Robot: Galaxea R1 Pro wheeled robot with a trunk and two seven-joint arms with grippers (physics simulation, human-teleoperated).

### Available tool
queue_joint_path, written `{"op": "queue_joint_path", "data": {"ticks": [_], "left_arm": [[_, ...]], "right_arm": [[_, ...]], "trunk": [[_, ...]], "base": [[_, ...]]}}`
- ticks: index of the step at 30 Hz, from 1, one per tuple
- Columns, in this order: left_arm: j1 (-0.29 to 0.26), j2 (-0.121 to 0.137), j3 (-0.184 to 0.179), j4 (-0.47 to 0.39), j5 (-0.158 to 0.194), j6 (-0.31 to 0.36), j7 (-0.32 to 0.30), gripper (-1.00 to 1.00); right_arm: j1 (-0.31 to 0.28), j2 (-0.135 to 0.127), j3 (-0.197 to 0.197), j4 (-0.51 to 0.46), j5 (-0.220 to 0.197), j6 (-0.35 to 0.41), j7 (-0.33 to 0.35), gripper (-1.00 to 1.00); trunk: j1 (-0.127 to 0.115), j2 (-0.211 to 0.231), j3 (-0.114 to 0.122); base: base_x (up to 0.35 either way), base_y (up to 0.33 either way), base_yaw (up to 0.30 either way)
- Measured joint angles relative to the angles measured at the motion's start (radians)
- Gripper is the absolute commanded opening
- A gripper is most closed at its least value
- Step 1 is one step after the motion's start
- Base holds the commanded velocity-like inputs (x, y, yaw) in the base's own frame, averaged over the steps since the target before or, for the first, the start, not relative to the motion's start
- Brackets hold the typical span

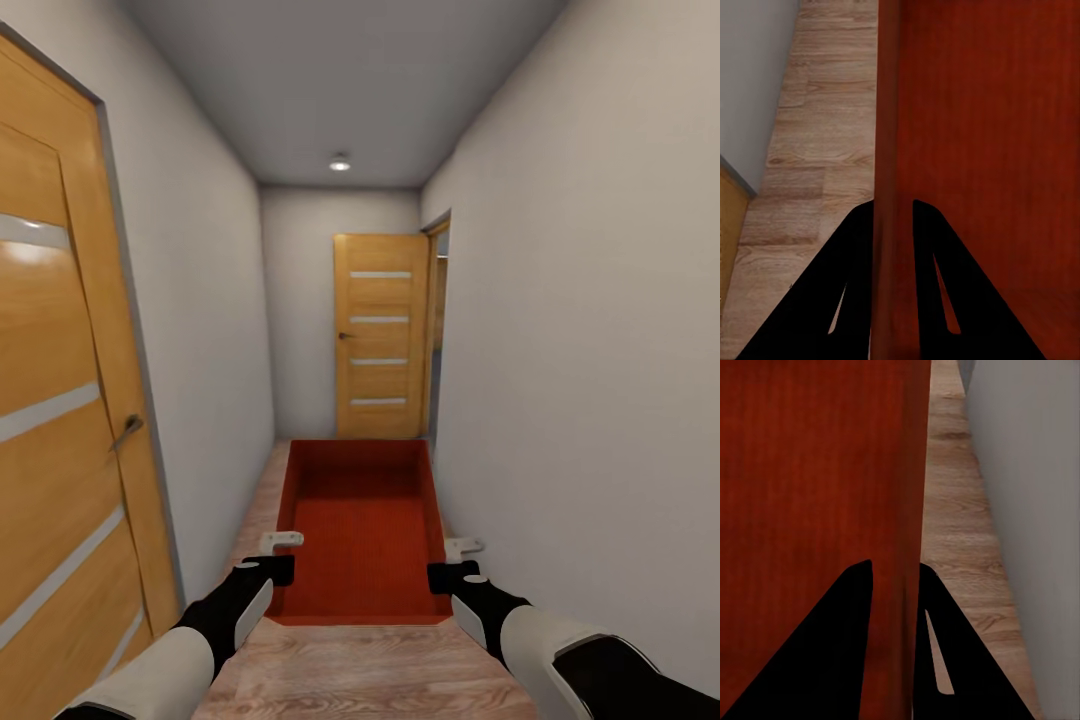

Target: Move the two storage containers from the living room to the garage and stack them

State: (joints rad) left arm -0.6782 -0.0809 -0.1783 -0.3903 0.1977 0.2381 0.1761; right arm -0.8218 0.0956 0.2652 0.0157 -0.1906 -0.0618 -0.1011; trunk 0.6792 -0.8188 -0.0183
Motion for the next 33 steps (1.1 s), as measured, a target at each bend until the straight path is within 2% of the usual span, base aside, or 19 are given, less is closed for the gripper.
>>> {"op": "queue_joint_path", "data": {"ticks": [14,15,17,22,33], "left_arm": [[0.000,-0.002,0.003,0.005,-0.001,-0.006,0.000,-1.00],[0.000,-0.002,0.003,0.005,-0.001,-0.006,0.000,-1.00],[0.000,0.006,-0.016,0.003,0.026,-0.011,-0.001,-1.00],[0.000,0.007,-0.014,0.002,0.021,-0.008,-0.004,-1.00],[0.000,0.007,-0.018,0.011,0.032,-0.014,-0.004,-1.00]], "right_arm": [[0.000,-0.001,0.007,0.000,-0.006,-0.001,0.001,-1.00],[0.000,-0.001,0.007,0.000,-0.006,-0.001,0.001,-1.00],[0.000,0.001,0.012,-0.002,-0.007,-0.002,-0.001,-1.00],[0.000,0.003,0.011,-0.001,-0.007,-0.002,-0.003,-1.00],[0.000,0.003,0.017,0.000,-0.007,0.002,-0.005,-1.00]], "trunk": [[0.000,0.000,0.000],[0.000,0.000,0.000],[0.000,-0.001,0.000],[0.001,0.000,0.000],[0.000,0.000,0.000]], "base": [[0.324,0.033,0.000],[0.000,0.000,0.000],[0.000,0.000,0.000],[0.011,0.000,0.000],[0.302,0.000,0.000]]}}
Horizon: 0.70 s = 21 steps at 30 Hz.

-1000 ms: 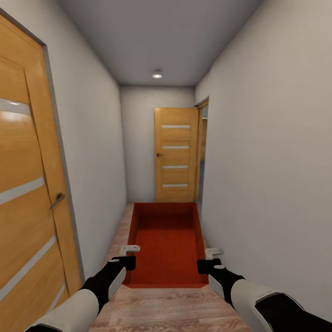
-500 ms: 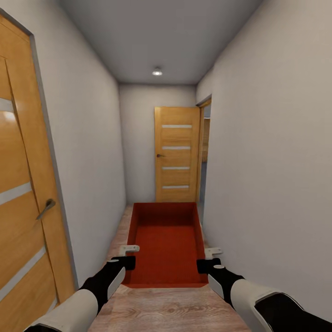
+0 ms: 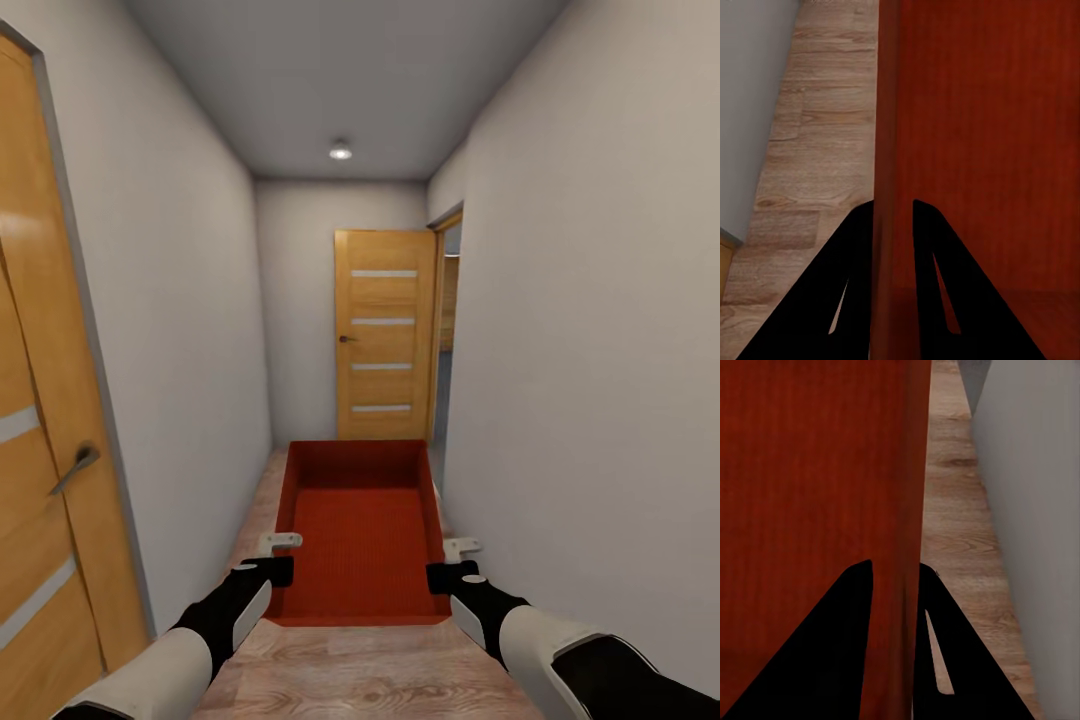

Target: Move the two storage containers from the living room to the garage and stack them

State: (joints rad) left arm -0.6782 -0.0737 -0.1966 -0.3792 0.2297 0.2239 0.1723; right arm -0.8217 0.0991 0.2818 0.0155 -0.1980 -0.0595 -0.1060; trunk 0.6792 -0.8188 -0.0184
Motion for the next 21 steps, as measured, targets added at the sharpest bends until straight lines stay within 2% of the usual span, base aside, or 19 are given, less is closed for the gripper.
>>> {"op": "queue_joint_path", "data": {"ticks": [21], "left_arm": [[0.000,-0.001,0.003,0.001,-0.005,0.004,0.000,-1.00]], "right_arm": [[0.000,0.000,-0.001,0.000,0.001,0.004,0.000,-1.00]], "trunk": [[0.000,0.000,0.000]], "base": [[0.321,0.000,0.000]]}}
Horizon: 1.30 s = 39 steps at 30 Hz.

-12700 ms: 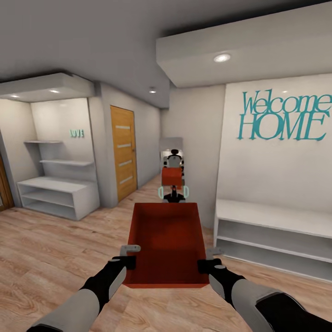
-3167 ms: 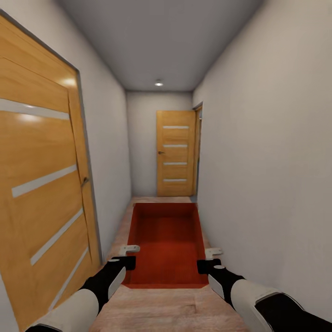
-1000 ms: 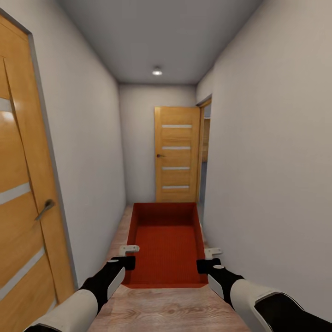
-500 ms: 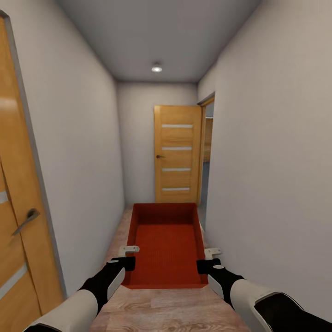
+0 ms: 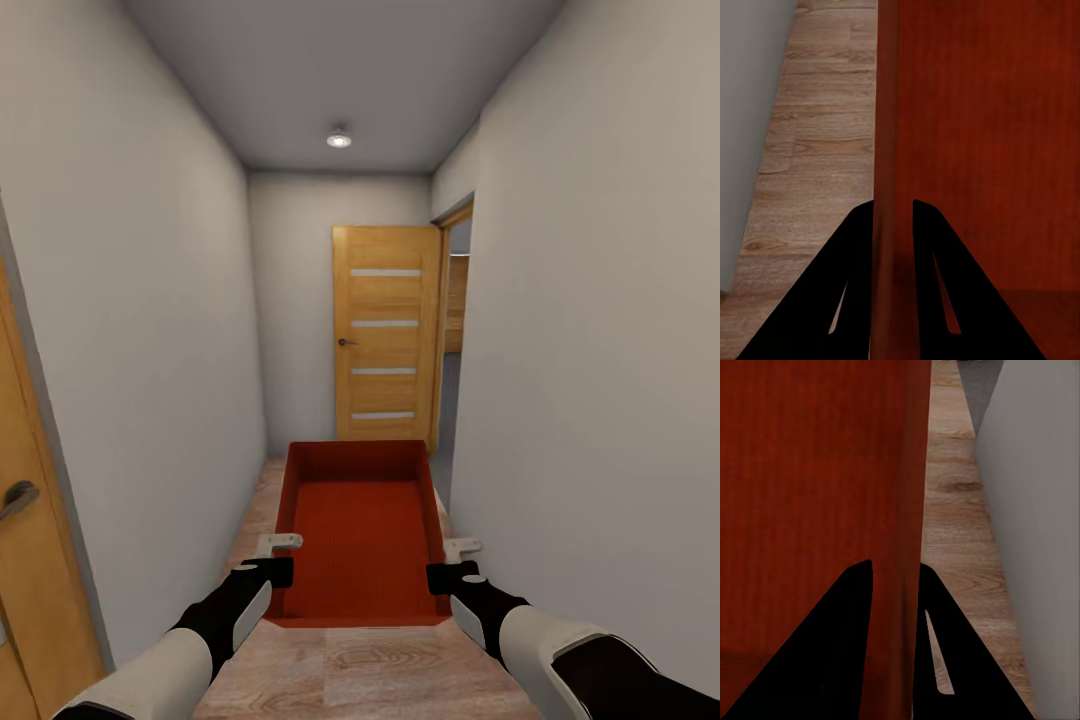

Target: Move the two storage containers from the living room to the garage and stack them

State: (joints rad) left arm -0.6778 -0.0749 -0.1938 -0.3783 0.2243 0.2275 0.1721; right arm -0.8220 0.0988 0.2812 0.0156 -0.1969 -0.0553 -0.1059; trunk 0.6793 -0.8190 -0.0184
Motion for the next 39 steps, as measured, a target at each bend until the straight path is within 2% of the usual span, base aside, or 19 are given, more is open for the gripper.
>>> {"op": "queue_joint_path", "data": {"ticks": [39], "left_arm": [[0.000,0.000,-0.001,0.003,0.003,-0.004,0.000,-1.00]], "right_arm": [[0.000,0.000,0.002,0.001,-0.001,-0.001,-0.001,-1.00]], "trunk": [[0.000,0.000,0.000]], "base": [[0.321,0.066,0.000]]}}
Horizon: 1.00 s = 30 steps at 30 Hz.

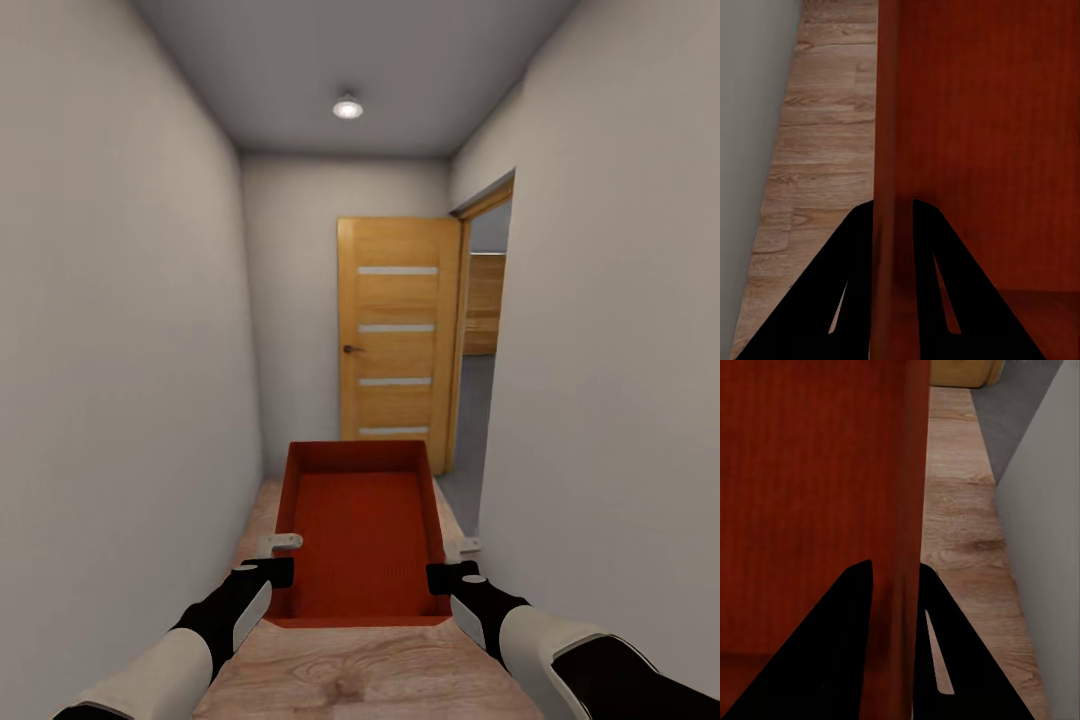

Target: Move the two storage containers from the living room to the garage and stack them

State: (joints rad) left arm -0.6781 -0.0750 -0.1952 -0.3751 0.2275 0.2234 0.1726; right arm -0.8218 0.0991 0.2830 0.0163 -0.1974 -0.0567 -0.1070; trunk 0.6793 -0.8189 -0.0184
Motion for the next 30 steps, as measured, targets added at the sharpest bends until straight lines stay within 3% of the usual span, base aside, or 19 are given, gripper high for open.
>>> {"op": "queue_joint_path", "data": {"ticks": [30], "left_arm": [[0.000,0.001,0.001,0.002,0.000,0.000,-0.002,-1.00]], "right_arm": [[0.000,0.001,0.002,0.001,-0.002,0.000,-0.002,-1.00]], "trunk": [[0.000,0.000,0.000]], "base": [[0.322,0.058,0.000]]}}
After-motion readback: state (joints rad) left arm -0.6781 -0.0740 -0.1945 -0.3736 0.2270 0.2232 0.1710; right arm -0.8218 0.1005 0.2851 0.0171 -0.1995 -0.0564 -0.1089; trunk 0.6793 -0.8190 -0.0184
